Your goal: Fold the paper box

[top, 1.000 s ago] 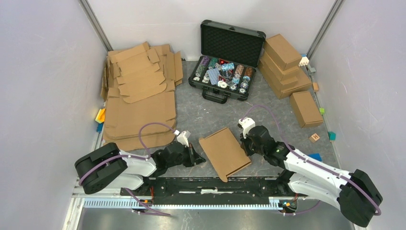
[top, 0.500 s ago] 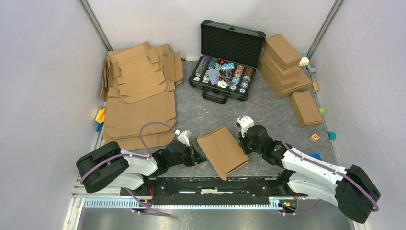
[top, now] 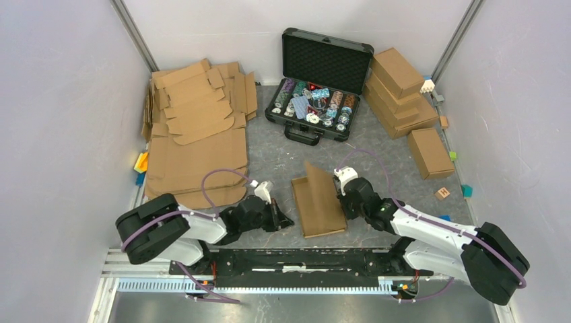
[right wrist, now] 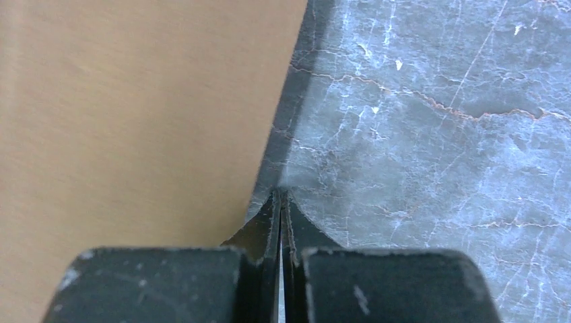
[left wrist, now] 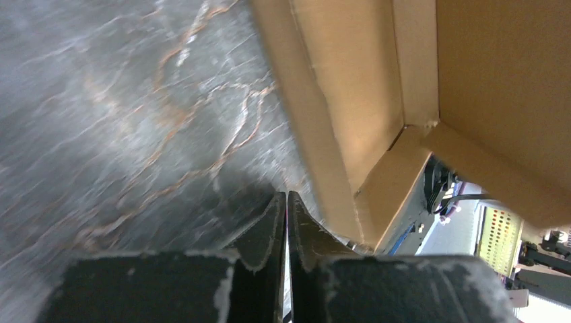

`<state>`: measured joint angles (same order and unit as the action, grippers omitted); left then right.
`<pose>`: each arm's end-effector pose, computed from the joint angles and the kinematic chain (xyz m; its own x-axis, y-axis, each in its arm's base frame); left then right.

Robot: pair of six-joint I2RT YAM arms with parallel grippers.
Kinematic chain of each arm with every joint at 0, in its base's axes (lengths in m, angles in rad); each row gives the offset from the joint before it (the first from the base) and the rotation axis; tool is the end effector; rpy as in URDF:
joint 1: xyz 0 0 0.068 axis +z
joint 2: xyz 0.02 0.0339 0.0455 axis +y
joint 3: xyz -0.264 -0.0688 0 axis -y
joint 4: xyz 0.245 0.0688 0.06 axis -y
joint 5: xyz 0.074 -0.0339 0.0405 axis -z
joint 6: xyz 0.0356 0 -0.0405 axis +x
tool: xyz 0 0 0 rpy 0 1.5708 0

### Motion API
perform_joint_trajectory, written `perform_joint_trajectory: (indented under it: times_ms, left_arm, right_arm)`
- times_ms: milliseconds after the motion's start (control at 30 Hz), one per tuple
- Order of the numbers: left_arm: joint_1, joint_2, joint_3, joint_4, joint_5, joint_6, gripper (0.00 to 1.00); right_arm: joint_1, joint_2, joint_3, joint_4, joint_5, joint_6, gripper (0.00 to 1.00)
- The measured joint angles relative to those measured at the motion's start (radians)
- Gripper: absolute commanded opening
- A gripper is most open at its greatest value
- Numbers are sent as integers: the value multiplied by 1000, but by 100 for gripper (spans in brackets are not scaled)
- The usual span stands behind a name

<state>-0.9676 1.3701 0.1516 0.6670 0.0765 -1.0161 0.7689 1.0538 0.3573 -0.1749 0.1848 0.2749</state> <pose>0.1121 -0.1675 0.1056 -0.8859 -0.2080 -0.4146 0.1993 0.6365 -0.7451 0.1383 0.1247 0.1484 -0.6918 -0.2980 -0.6578 -0.4267 0.9035 0.0394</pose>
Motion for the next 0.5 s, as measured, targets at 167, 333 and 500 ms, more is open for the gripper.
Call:
perform_joint_trajectory:
  times_ms: [167, 333, 500]
  left_arm:
    - [-25, 117, 117, -10, 4, 15, 9]
    - [-29, 198, 193, -6, 13, 30, 10]
    - [-29, 191, 193, -16, 9, 31, 10]
  right_arm:
    - [0, 0, 0, 2, -31, 0, 0]
    - [-5, 8, 6, -2, -26, -7, 3]
    - [-5, -5, 13, -30, -26, -15, 35]
